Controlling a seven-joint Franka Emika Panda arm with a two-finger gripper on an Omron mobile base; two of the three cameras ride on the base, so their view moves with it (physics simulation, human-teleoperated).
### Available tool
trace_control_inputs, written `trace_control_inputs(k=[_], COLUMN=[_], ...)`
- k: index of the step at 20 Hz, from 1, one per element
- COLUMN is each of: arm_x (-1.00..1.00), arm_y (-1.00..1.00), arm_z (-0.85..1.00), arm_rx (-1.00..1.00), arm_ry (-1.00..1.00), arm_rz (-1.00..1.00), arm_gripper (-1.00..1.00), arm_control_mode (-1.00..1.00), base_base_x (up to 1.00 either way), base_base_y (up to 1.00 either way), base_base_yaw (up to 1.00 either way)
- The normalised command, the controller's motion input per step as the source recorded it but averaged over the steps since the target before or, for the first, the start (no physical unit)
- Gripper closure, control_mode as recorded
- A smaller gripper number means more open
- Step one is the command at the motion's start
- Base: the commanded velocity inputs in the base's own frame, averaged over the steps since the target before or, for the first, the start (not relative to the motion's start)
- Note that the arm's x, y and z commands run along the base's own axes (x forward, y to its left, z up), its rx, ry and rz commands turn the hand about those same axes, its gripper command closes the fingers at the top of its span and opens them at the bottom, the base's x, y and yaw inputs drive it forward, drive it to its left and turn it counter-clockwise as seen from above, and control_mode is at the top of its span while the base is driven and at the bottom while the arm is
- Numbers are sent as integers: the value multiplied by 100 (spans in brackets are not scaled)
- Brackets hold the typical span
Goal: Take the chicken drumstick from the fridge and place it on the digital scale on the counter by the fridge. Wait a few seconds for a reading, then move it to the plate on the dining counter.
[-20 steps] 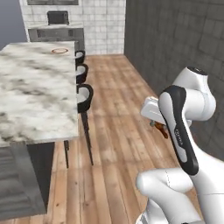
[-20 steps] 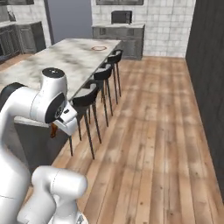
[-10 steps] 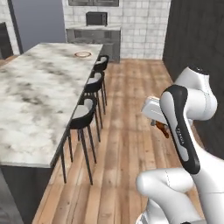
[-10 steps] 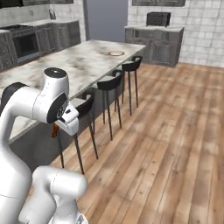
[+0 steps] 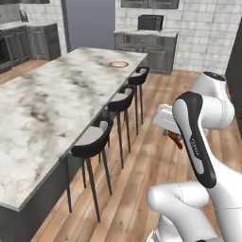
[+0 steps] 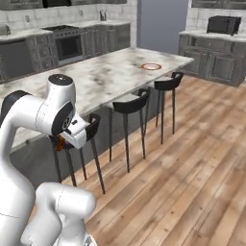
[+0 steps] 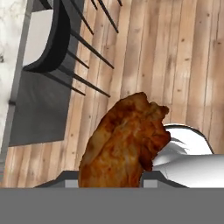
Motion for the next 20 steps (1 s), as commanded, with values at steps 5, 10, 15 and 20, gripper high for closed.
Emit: trace_control_inputs(k=[5,10,15,20], arm_x=[0,0,0,0], arm_y=[0,0,0,0], arm_z=[0,0,0,0], arm_rx=[0,0,0,0], arm_ry=[0,0,0,0], arm_rz=[0,0,0,0], arm_gripper=[100,100,100,100], arm_control_mode=[100,100,100,100], base_base_x=[87,77,71,67], base_base_y=[-98,-100,-100,-100], base_base_yaw=[43,42,42,41])
